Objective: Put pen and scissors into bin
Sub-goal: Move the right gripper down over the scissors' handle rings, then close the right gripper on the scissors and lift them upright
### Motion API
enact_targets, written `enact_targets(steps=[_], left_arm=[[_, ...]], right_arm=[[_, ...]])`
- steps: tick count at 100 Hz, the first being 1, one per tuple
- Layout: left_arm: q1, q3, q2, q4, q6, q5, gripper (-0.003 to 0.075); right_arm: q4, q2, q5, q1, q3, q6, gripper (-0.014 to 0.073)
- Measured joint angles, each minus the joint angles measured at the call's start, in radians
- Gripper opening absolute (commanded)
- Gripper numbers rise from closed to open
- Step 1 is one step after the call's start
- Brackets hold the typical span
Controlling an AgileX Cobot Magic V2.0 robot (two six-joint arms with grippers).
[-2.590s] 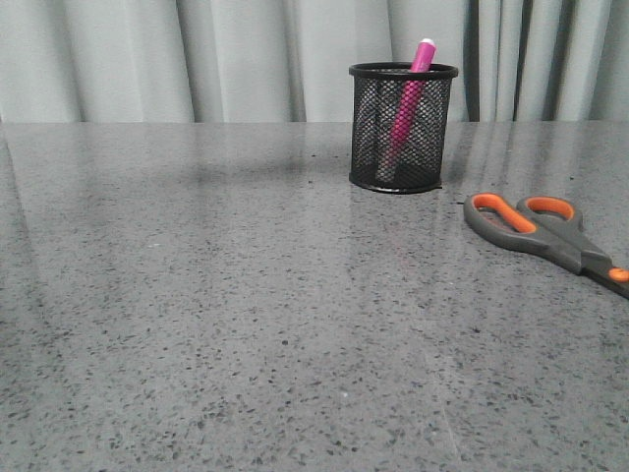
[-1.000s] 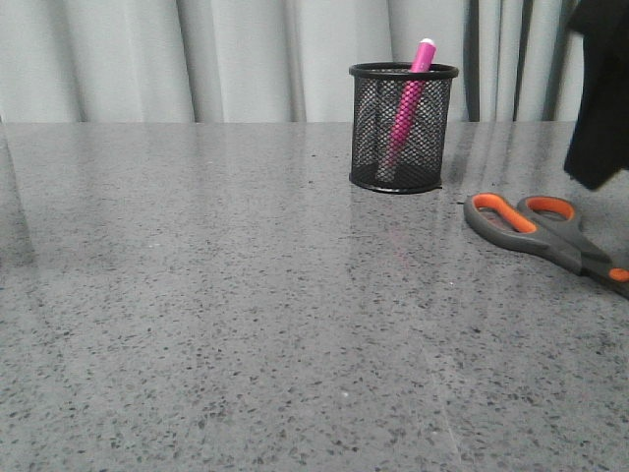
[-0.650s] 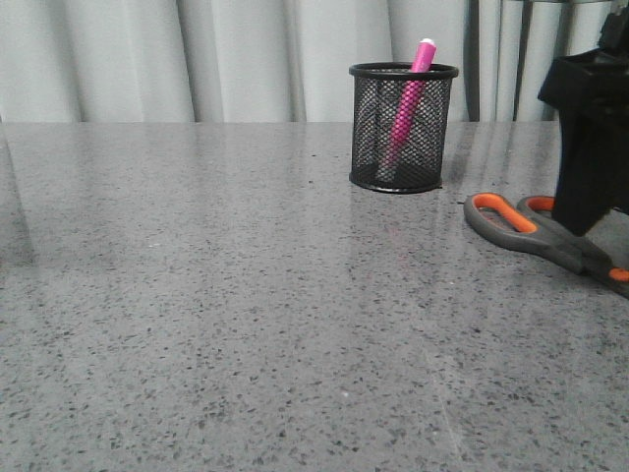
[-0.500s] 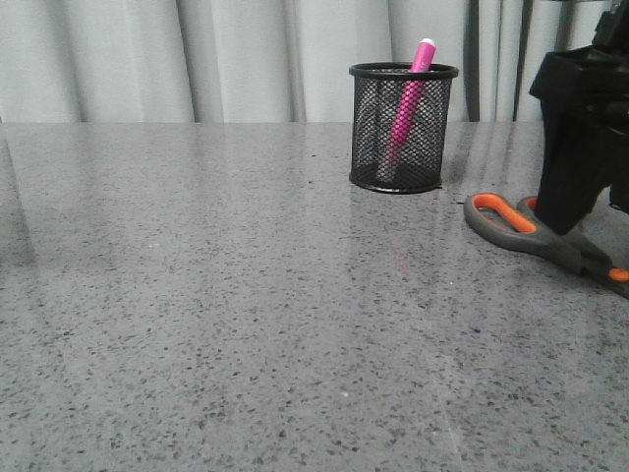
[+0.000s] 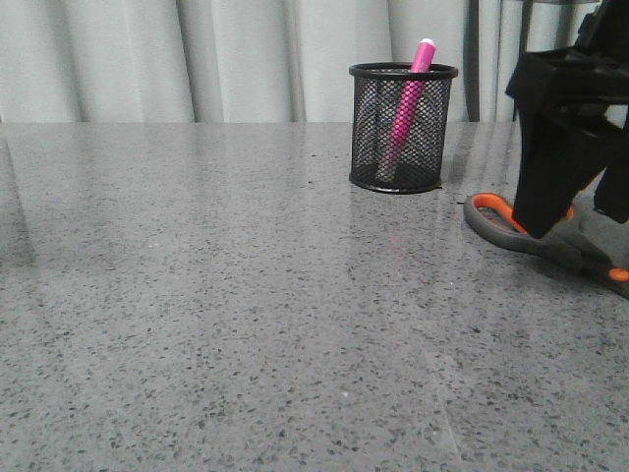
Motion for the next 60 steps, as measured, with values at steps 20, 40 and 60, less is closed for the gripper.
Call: enact_targets(steps=[20,40,60], left_arm=[[0.000,0.000,0.000,0.000,0.000,0.000,-0.0019],[0.000,0.000,0.000,-0.002,0.000,0.000,-0.0019],[0.000,0.000,0.000,-0.002,0.015,0.000,-0.0019]], right_arm=[[-0.017,0.048,-0.007,0.000,0.000,0.016,0.0476],[-0.023,0.081,-0.007,0.000,-0.005,0.021,0.0474],[-0.036,0.085,-0.007,0.000,-0.007,0.021,0.0315]])
